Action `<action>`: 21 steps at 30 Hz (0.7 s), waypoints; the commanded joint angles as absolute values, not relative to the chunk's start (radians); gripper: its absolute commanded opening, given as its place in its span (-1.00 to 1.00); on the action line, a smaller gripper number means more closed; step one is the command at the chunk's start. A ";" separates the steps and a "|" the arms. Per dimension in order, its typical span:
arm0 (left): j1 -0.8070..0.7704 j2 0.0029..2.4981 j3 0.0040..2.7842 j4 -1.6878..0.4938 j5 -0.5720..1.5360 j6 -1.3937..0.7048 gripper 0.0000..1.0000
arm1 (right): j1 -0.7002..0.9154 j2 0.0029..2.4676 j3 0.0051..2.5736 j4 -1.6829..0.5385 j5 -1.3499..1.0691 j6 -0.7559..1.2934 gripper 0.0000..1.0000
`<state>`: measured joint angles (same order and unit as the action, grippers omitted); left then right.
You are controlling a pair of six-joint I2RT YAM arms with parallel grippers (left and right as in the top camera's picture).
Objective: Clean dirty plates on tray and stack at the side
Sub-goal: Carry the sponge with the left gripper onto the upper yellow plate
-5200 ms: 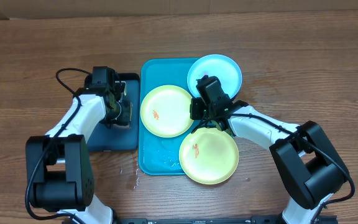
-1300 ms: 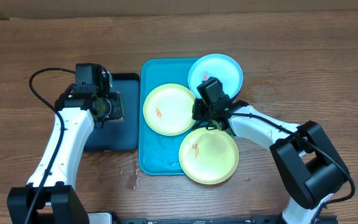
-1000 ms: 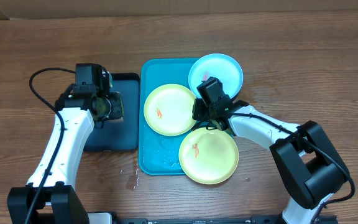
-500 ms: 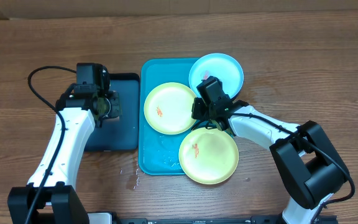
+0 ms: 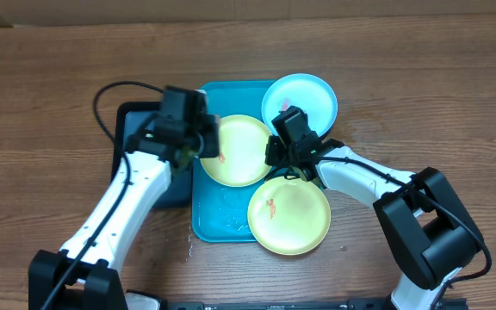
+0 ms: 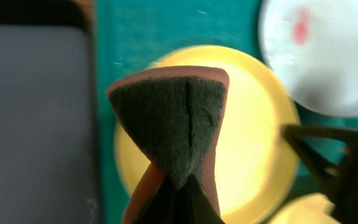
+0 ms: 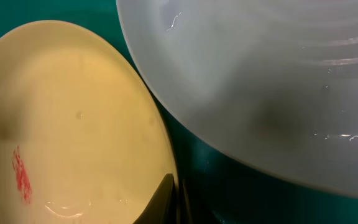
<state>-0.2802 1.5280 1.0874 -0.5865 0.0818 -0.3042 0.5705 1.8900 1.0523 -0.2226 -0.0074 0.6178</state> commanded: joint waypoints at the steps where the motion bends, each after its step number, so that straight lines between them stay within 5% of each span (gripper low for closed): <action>1: -0.318 1.544 1.109 -0.579 0.091 -0.407 -0.91 | 0.575 1.895 1.048 -0.216 -0.001 0.625 -0.92; 21: -0.302 1.717 1.109 -0.535 0.096 -0.366 -0.91 | 0.575 1.895 1.048 -0.220 -0.002 0.625 -0.92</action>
<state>-0.3054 1.7004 1.0874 -0.5335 0.0864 -0.3897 0.5705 1.8900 1.0523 -0.2260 -0.0074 0.6182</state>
